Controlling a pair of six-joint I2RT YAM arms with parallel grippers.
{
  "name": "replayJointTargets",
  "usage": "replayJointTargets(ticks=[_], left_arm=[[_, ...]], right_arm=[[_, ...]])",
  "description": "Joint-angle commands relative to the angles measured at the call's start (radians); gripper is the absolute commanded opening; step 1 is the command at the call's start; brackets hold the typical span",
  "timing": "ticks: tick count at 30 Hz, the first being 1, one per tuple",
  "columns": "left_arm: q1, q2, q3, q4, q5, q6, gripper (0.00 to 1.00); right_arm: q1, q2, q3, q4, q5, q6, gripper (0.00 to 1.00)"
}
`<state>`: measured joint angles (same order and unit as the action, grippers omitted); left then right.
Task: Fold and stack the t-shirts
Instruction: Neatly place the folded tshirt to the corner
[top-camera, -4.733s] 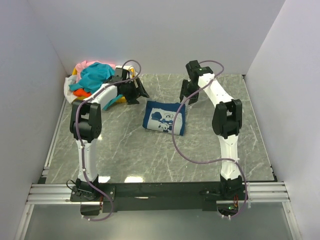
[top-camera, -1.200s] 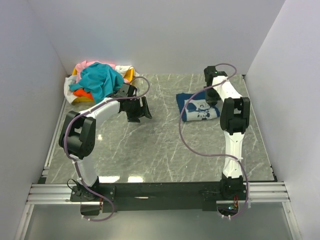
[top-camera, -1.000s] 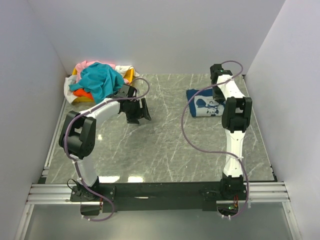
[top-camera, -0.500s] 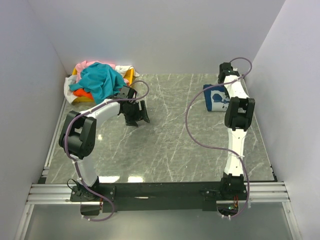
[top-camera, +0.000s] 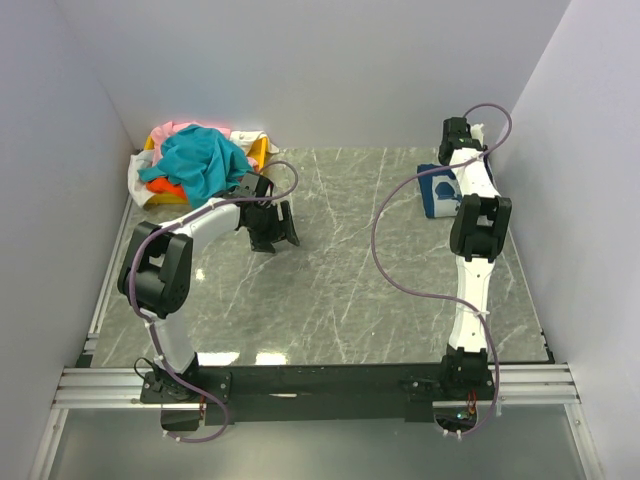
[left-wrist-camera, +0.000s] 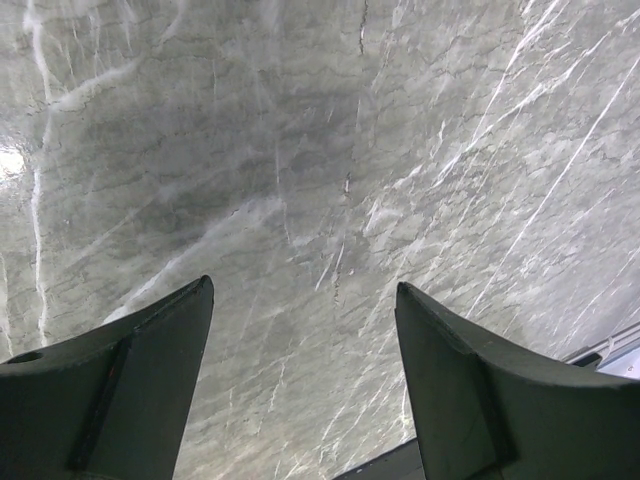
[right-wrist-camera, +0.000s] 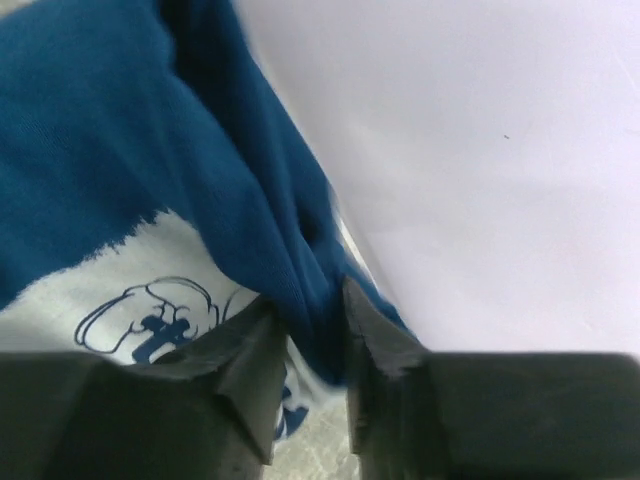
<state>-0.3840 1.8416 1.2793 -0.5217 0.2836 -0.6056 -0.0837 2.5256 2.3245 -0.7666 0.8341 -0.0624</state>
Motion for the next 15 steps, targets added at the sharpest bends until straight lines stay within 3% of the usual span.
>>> replayJointTargets(ticks=[1, 5, 8, 15], left_arm=[[0.0, -0.038, -0.006, 0.003, -0.017, 0.001, 0.79], [0.0, -0.068, -0.018, 0.018, -0.024, 0.0, 0.8], [0.0, -0.103, -0.028, 0.041, -0.027, -0.002, 0.8], [0.0, -0.218, -0.077, 0.112, -0.069, -0.013, 0.81]], right_arm=[[-0.01, -0.019, 0.012, 0.044, 0.049, 0.042, 0.37], [-0.01, -0.076, -0.024, 0.04, 0.02, 0.128, 0.48], [-0.01, -0.128, -0.051, 0.044, -0.019, 0.191, 0.49], [0.01, -0.378, -0.374, 0.199, -0.107, 0.295, 0.49]])
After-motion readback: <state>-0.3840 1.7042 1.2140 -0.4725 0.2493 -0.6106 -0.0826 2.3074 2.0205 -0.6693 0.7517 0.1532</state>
